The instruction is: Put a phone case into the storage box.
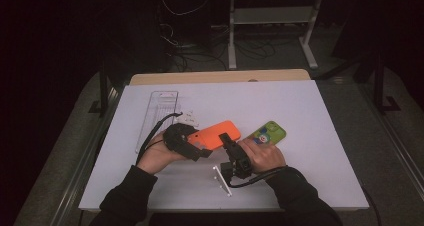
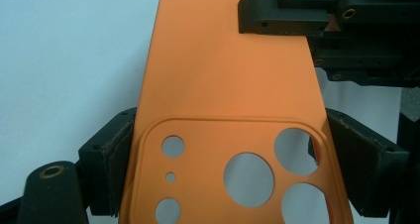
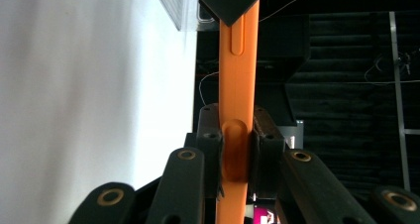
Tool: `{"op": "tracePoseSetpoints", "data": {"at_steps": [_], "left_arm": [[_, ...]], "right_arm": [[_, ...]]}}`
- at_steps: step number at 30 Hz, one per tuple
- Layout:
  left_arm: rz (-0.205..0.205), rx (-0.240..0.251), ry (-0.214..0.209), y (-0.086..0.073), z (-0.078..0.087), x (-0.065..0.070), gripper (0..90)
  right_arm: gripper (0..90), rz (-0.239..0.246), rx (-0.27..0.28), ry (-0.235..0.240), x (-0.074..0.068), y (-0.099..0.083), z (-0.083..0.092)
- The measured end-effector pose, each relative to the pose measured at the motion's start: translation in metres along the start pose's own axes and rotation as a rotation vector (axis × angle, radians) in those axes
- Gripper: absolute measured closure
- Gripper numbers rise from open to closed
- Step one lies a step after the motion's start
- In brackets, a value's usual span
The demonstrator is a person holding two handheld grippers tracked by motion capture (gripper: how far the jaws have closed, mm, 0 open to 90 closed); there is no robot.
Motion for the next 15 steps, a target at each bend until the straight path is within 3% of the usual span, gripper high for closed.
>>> {"op": "tracePoseSetpoints", "data": {"at_steps": [5, 6, 10, 15], "left_arm": [[-0.002, 0.001, -0.007, -0.0001, 0.0000, 0.0001, 15.6], [-0.019, -0.013, -0.007, -0.0012, 0.0009, -0.0012, 15.5], [0.013, 0.006, -0.019, -0.0006, -0.0005, 0.0006, 15.3], [0.008, 0.012, -0.031, -0.0004, -0.0004, -0.0003, 14.8]], "right_arm": [[79.7, -0.001, -0.004, -0.010, 0.0013, 0.0004, 0.0007], [80.1, -0.002, -0.002, -0.012, 0.0015, 0.0006, 0.0007], [80.8, -0.012, 0.000, -0.011, 0.0024, 0.0007, 0.0012], [81.1, -0.016, 0.000, -0.004, 0.0028, 0.0003, 0.0013]]}}
Point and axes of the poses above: each handheld gripper's, and its own axes: z roughly backward along the jaws, y roughly out of its top, x roughly to its right, the point moved 9 cm from there along -z, roughly forward along the jaws, and after that the axes turned 7 degrees about z, right-handed, at the moved point
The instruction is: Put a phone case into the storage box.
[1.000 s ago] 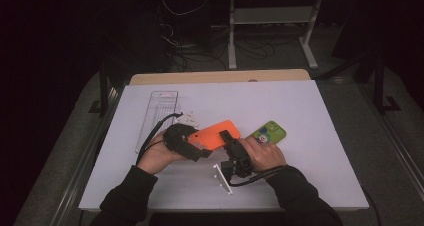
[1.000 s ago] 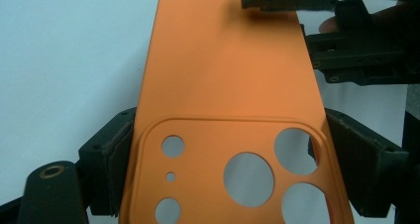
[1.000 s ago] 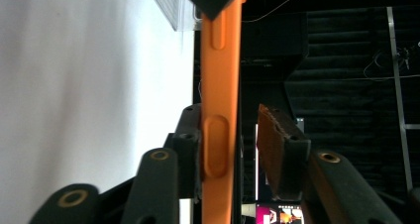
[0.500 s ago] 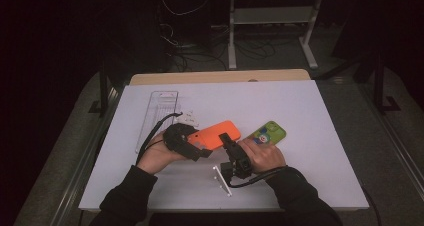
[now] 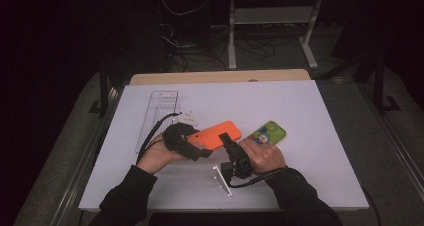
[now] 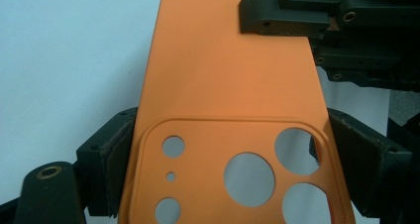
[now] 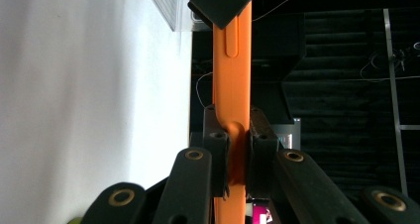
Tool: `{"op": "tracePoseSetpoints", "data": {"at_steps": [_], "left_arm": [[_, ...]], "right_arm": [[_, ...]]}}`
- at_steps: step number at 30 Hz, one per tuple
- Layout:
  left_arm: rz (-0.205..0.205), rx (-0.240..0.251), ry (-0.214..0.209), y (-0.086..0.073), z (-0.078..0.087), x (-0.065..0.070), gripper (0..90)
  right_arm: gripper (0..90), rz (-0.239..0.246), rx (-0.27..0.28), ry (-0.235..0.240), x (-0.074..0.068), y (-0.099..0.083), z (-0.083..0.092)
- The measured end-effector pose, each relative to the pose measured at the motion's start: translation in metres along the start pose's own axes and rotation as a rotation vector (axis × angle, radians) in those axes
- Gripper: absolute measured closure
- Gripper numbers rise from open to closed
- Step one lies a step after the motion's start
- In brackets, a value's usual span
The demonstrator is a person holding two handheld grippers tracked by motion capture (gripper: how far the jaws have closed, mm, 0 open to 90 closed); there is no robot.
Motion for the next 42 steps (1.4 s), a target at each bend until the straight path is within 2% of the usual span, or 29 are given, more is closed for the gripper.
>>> {"op": "tracePoseSetpoints", "data": {"at_steps": [1, 4, 5, 8, 9, 10, 12, 13, 16, 18, 19, 20, 21, 22, 23, 26, 27, 28, 30, 31, 32, 35, 36, 37, 38, 39, 40, 42], "left_arm": [[0.008, 0.007, -0.002, 0.000, 0.000, 0.001, 14.6], [-0.017, 0.013, 0.013, 0.000, 0.001, 0.001, 13.5], [-0.011, 0.017, 0.013, 0.000, 0.001, 0.001, 13.1], [-0.009, 0.023, -0.010, 0.001, 0.002, 0.002, 7.4], [-0.009, 0.025, -0.010, 0.001, 0.003, 0.002, 5.4], [-0.036, 0.010, -0.004, 0.000, 0.005, 0.000, 2.8], [-0.015, 0.036, -0.012, 0.002, 0.005, 0.001, 0.0], [-0.024, 0.032, -0.010, 0.002, 0.007, 0.000, 0.0], [-0.011, 0.053, -0.012, 0.002, 0.009, 0.000, 0.0], [-0.024, 0.048, -0.008, 0.002, 0.012, -0.003, 0.0], [-0.019, 0.049, -0.007, 0.002, 0.013, -0.003, 0.0], [-0.036, 0.046, 0.001, 0.002, 0.014, -0.006, 0.0], [-0.033, 0.048, 0.001, 0.002, 0.015, -0.006, 0.0], [-0.027, 0.052, 0.003, 0.002, 0.015, -0.007, 0.0], [-0.047, 0.050, 0.008, 0.002, 0.016, -0.009, 0.0], [-0.050, 0.061, 0.019, 0.003, 0.018, -0.011, 0.0], [-0.042, 0.066, 0.018, 0.003, 0.018, -0.010, 0.0], [-0.034, 0.079, 0.020, 0.004, 0.018, -0.010, 0.0], [-0.003, 0.098, 0.014, 0.006, 0.017, -0.008, 0.0], [-0.027, 0.083, 0.021, 0.005, 0.019, -0.011, 0.0], [-0.028, 0.083, 0.024, 0.005, 0.019, -0.011, 0.0], [-0.035, 0.088, 0.027, 0.006, 0.020, -0.012, 0.0], [-0.021, 0.089, 0.025, 0.005, 0.019, -0.011, 0.0], [-0.039, 0.089, 0.029, 0.006, 0.020, -0.012, 0.0], [-0.022, 0.105, 0.025, 0.007, 0.019, -0.011, 0.0], [-0.026, 0.103, 0.027, 0.007, 0.019, -0.011, 0.0], [-0.013, 0.107, 0.027, 0.007, 0.019, -0.011, 0.0], [-0.017, 0.111, 0.029, 0.008, 0.020, -0.012, 0.0]], "right_arm": [[81.2, -0.002, -0.006, 0.012, 0.000, 0.000, 0.001], [81.6, -0.001, -0.007, 0.019, 0.000, -0.001, 0.001], [81.7, -0.006, -0.010, 0.013, 0.000, -0.002, 0.001], [81.6, -0.003, -0.021, 0.021, 0.001, -0.006, 0.000], [81.6, -0.019, -0.028, 0.025, 0.000, -0.006, 0.000], [81.6, -0.026, -0.030, 0.027, 0.000, -0.007, 0.000], [81.5, -0.046, -0.037, 0.039, 0.000, -0.009, -0.001], [81.5, -0.049, -0.042, 0.040, 0.000, -0.010, -0.002], [81.3, -0.065, -0.058, 0.058, -0.002, -0.015, -0.004], [81.3, -0.095, -0.082, 0.076, -0.003, -0.022, -0.006], [81.3, -0.100, -0.082, 0.080, -0.003, -0.023, -0.006], [81.2, -0.119, -0.091, 0.093, -0.004, -0.026, -0.007], [81.2, -0.131, -0.101, 0.090, -0.003, -0.028, -0.008], [81.2, -0.132, -0.106, 0.107, -0.003, -0.030, -0.008], [81.2, -0.153, -0.111, 0.117, -0.004, -0.031, -0.008], [81.2, -0.208, -0.113, 0.111, 0.002, -0.034, -0.008], [81.3, -0.225, -0.110, 0.121, 0.003, -0.034, -0.008], [81.3, -0.262, -0.119, 0.132, 0.002, -0.035, -0.008], [81.2, -0.295, -0.116, 0.143, 0.003, -0.037, -0.008], [81.2, -0.329, -0.117, 0.151, 0.002, -0.037, -0.008], [81.2, -0.364, -0.121, 0.159, 0.002, -0.038, -0.008], [81.2, -0.419, -0.123, 0.175, 0.005, -0.043, -0.008], [81.2, -0.429, -0.123, 0.181, 0.005, -0.043, -0.008], [81.2, -0.452, -0.121, 0.190, 0.005, -0.044, -0.008], [81.2, -0.466, -0.120, 0.196, 0.005, -0.045, -0.008], [81.2, -0.476, -0.118, 0.202, 0.005, -0.045, -0.008], [81.2, -0.501, -0.117, 0.224, 0.003, -0.045, -0.008], [81.1, -0.568, -0.127, 0.238, 0.002, -0.044, -0.007]]}}
Point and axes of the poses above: each handheld gripper's, and its own axes: z roughly backward along the jaws, y roughly out of its top, x roughly to its right, the point moved 9 cm from there along -z, roughly forward along the jaws, and after that the axes turned 7 degrees about z, right-handed, at the moved point
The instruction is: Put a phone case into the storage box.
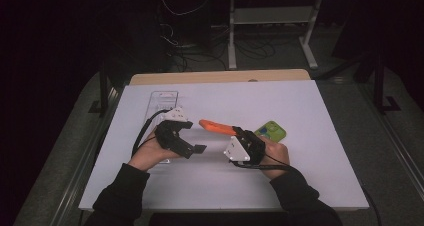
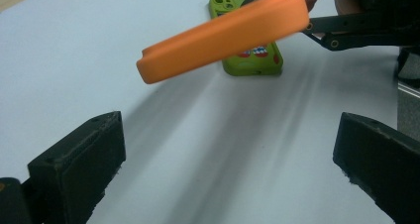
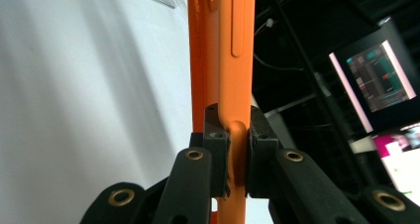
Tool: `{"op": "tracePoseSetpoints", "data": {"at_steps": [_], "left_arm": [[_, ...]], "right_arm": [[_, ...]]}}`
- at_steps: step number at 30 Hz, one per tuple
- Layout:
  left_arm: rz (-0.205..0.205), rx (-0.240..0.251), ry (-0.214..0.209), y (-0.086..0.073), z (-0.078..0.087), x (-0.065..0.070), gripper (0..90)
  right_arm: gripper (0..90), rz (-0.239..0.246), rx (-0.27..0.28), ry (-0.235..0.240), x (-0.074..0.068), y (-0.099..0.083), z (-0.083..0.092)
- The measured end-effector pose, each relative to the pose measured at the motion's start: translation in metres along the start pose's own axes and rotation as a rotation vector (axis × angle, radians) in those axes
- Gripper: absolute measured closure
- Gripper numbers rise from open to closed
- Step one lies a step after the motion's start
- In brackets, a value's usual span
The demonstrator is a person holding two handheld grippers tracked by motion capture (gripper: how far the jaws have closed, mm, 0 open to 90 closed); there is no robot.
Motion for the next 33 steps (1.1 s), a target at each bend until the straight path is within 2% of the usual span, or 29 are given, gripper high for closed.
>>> {"op": "tracePoseSetpoints", "data": {"at_steps": [1, 2, 3, 8, 10, 12, 15, 16, 18, 25, 29, 30, 31, 33], "left_arm": [[-0.023, -0.008, 0.003, 0.000, 0.001, -0.002, 0.0], [-0.003, 0.005, 0.006, 0.001, 0.000, -0.001, 0.0], [-0.009, -0.011, 0.011, -0.001, 0.001, -0.003, 0.0], [-0.003, 0.004, 0.020, 0.001, 0.002, -0.005, 0.0], [0.012, 0.009, 0.020, 0.001, 0.002, -0.004, 0.0], [0.008, 0.006, 0.022, 0.001, 0.002, -0.005, 0.0], [0.018, 0.017, 0.025, 0.002, 0.002, -0.005, 0.0], [0.019, 0.021, 0.027, 0.003, 0.002, -0.006, 0.0], [0.020, 0.021, 0.030, 0.003, 0.002, -0.006, 0.0], [0.028, 0.034, 0.044, 0.004, 0.000, -0.005, 0.0], [0.046, 0.022, 0.035, 0.003, -0.002, -0.003, 0.0], [0.051, 0.023, 0.032, 0.003, -0.003, -0.003, 0.0], [0.055, 0.024, 0.029, 0.003, -0.003, -0.003, 0.0], [0.058, 0.031, 0.025, 0.004, -0.003, -0.002, 0.0]], "right_arm": [[81.2, -0.028, 0.001, 0.008, 0.000, 0.000, 0.000], [81.1, -0.058, 0.000, 0.029, -0.001, 0.000, -0.001], [81.1, -0.108, 0.004, 0.047, -0.002, 0.000, -0.001], [81.1, -0.225, 0.008, 0.096, 0.001, -0.002, -0.002], [81.1, -0.295, 0.008, 0.122, 0.000, -0.002, -0.003], [81.1, -0.359, 0.003, 0.146, 0.000, -0.003, -0.003], [81.1, -0.434, 0.005, 0.177, 0.001, -0.005, -0.004], [81.1, -0.441, 0.009, 0.184, 0.002, -0.007, -0.005], [81.0, -0.511, 0.006, 0.210, 0.003, -0.008, -0.004], [81.0, -0.640, 0.014, 0.266, 0.006, -0.012, -0.004], [81.0, -0.702, 0.007, 0.283, 0.009, -0.017, -0.004], [81.0, -0.725, 0.007, 0.288, 0.010, -0.019, -0.004], [81.0, -0.775, 0.013, 0.297, 0.010, -0.017, -0.004], [81.0, -0.800, 0.010, 0.307, 0.011, -0.020, -0.004]]}}
Point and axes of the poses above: each handheld gripper's, and its own axes: z roughly backward along the jaws, y roughly out of its top, x roughly to its right, the point moved 9 cm from there along -z, roughly forward along the jaws, and after that the axes turned 7 degrees about z, right-handed, at the moved point
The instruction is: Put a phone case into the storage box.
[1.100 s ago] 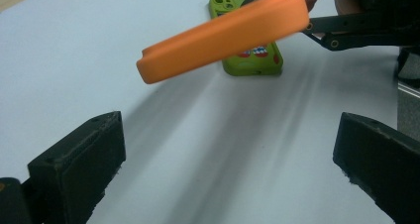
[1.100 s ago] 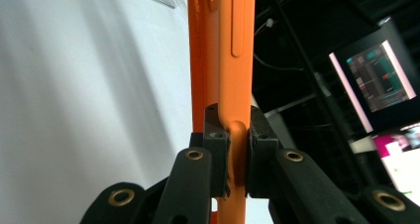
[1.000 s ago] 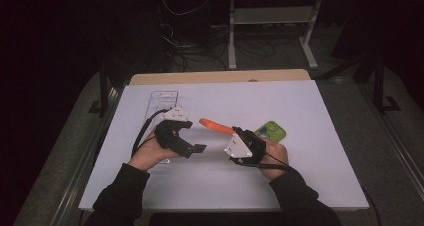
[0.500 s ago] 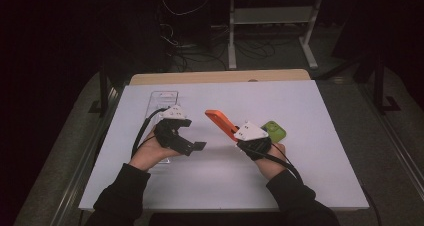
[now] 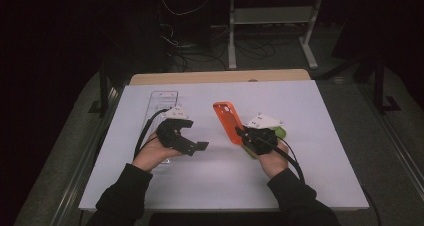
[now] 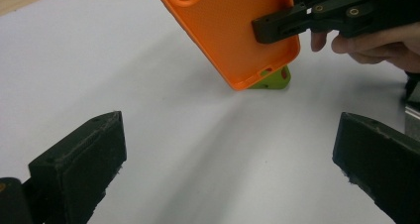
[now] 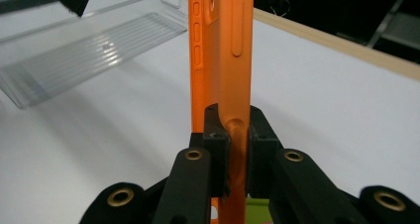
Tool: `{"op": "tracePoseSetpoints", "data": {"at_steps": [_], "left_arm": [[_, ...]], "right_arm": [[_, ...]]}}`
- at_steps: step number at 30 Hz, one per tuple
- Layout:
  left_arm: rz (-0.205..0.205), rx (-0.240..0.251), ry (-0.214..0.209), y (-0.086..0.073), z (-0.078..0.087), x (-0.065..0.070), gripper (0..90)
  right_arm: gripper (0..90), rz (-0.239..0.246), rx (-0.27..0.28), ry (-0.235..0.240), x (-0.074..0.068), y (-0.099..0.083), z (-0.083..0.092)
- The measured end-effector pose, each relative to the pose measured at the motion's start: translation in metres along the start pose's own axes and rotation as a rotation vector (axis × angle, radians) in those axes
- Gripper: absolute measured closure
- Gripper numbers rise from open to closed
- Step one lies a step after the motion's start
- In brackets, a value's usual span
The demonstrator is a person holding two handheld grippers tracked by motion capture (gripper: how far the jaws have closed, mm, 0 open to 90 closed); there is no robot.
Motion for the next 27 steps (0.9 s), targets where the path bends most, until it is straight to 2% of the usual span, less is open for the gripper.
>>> {"op": "tracePoseSetpoints", "data": {"at_steps": [3, 9, 10, 12, 15, 24, 25, 27], "left_arm": [[0.020, 0.017, 0.002, 0.002, -0.001, 0.001, 0.0], [0.052, 0.086, 0.009, 0.012, -0.001, -0.001, 0.0], [0.070, 0.104, 0.007, 0.014, -0.001, 0.000, 0.0], [0.079, 0.121, 0.011, 0.016, -0.001, -0.002, 0.0], [0.105, 0.156, 0.002, 0.020, -0.002, -0.003, 0.0], [0.161, 0.209, -0.028, 0.027, -0.007, -0.004, 0.0], [0.159, 0.209, -0.031, 0.028, -0.008, -0.005, 0.0], [0.160, 0.213, -0.028, 0.029, -0.009, -0.004, 0.0]], "right_arm": [[80.9, -0.043, 0.006, 0.012, 0.002, 0.000, 0.001], [80.8, -0.053, 0.016, 0.025, -0.001, 0.001, 0.001], [80.8, -0.055, 0.018, 0.031, -0.002, 0.001, 0.001], [80.8, -0.074, 0.024, 0.045, -0.005, 0.002, 0.001], [80.8, -0.069, 0.031, 0.054, -0.010, 0.003, 0.000], [80.7, -0.069, 0.031, 0.085, -0.026, 0.006, -0.002], [80.7, -0.053, 0.038, 0.083, -0.026, 0.007, -0.002], [80.7, -0.058, 0.037, 0.090, -0.031, 0.008, -0.002]]}}
Point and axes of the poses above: each handheld gripper's, and its own axes: z roughly backward along the jaws, y roughly out of its top, x roughly to its right, the point moved 9 cm from there along -z, roughly forward along the jaws, and after that the axes turned 7 degrees about z, right-handed, at the moved point
